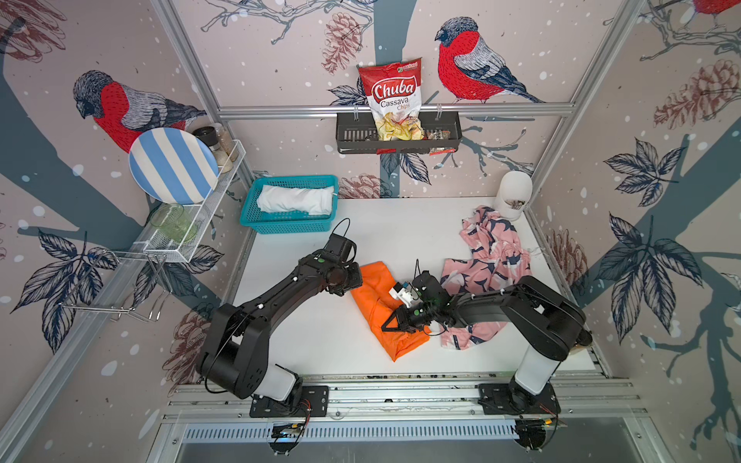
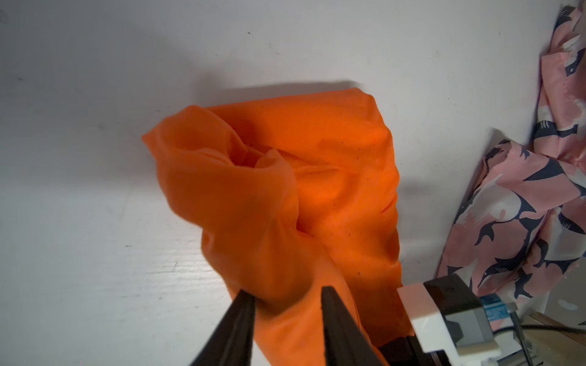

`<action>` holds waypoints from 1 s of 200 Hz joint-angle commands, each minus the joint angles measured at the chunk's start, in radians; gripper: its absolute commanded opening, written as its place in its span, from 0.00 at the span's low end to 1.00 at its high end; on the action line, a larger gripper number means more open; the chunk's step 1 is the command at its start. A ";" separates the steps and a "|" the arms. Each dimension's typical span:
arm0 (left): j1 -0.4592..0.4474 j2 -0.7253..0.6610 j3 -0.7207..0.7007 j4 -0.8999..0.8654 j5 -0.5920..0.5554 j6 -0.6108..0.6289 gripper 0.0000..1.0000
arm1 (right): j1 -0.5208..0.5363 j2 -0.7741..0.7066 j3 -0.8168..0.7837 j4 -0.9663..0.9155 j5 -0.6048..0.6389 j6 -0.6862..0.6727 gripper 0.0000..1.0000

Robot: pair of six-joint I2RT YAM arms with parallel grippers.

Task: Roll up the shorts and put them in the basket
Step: Roll the shorts at the center of the board.

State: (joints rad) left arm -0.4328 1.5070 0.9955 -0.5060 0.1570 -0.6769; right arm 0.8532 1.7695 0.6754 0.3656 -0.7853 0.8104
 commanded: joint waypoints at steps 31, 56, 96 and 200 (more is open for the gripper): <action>-0.003 0.129 0.009 0.046 -0.087 0.039 0.16 | 0.019 -0.038 -0.020 -0.050 0.074 -0.016 0.31; -0.003 0.164 0.008 0.065 -0.072 0.044 0.18 | 0.071 -0.094 0.079 -0.325 0.263 -0.127 0.53; -0.004 0.127 0.008 0.058 -0.075 0.053 0.24 | 0.195 -0.210 0.302 -0.771 0.771 -0.222 0.86; -0.004 0.119 -0.007 0.075 -0.042 0.063 0.27 | 0.442 0.039 0.696 -1.137 1.145 -0.188 1.00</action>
State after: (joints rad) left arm -0.4362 1.6146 0.9817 -0.4503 0.1032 -0.6281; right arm 1.2903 1.7706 1.3693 -0.7345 0.3378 0.5980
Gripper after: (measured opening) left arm 0.264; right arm 0.998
